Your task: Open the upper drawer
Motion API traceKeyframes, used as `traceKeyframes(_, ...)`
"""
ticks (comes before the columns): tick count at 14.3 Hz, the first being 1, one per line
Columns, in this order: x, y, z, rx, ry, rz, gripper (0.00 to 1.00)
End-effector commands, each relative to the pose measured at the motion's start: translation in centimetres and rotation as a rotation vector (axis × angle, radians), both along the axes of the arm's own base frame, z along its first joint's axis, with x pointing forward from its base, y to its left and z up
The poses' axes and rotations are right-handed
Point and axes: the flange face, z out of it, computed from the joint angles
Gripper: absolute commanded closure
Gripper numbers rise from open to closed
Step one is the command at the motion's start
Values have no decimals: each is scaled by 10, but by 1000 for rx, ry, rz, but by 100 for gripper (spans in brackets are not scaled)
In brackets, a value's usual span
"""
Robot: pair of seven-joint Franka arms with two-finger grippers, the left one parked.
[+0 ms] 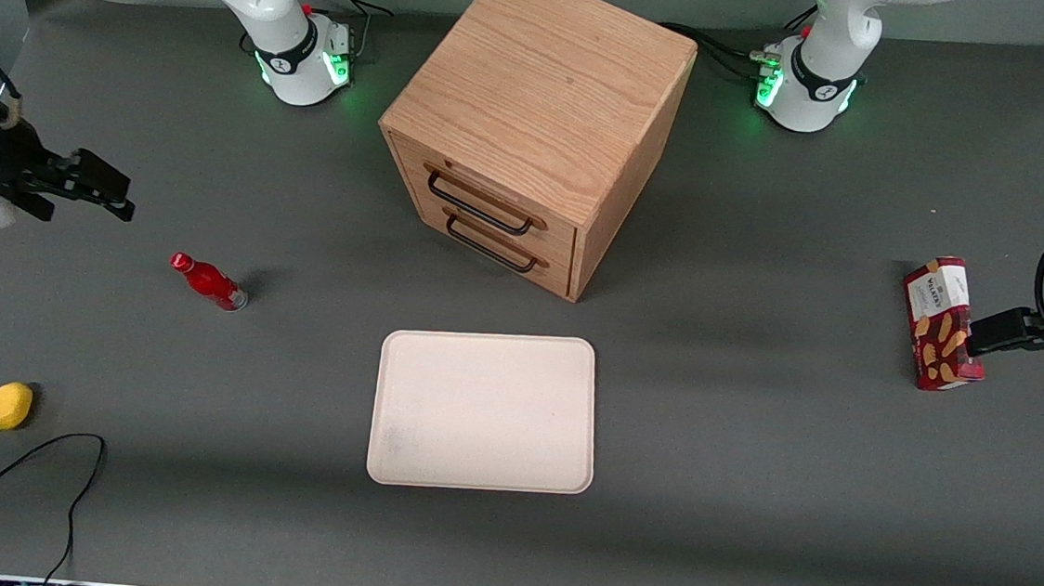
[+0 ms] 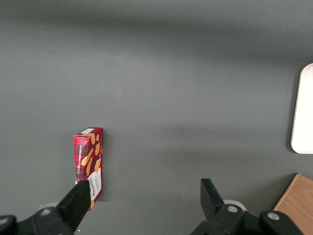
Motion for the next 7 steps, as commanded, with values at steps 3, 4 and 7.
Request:
traceKeyframes(3,1,136,-7,72,19,219,0)
traceKeyframes(4,-6,168,-13,91,33,289,0)
traceKeyframes(7,-35,249,-36,141,90,519,0)
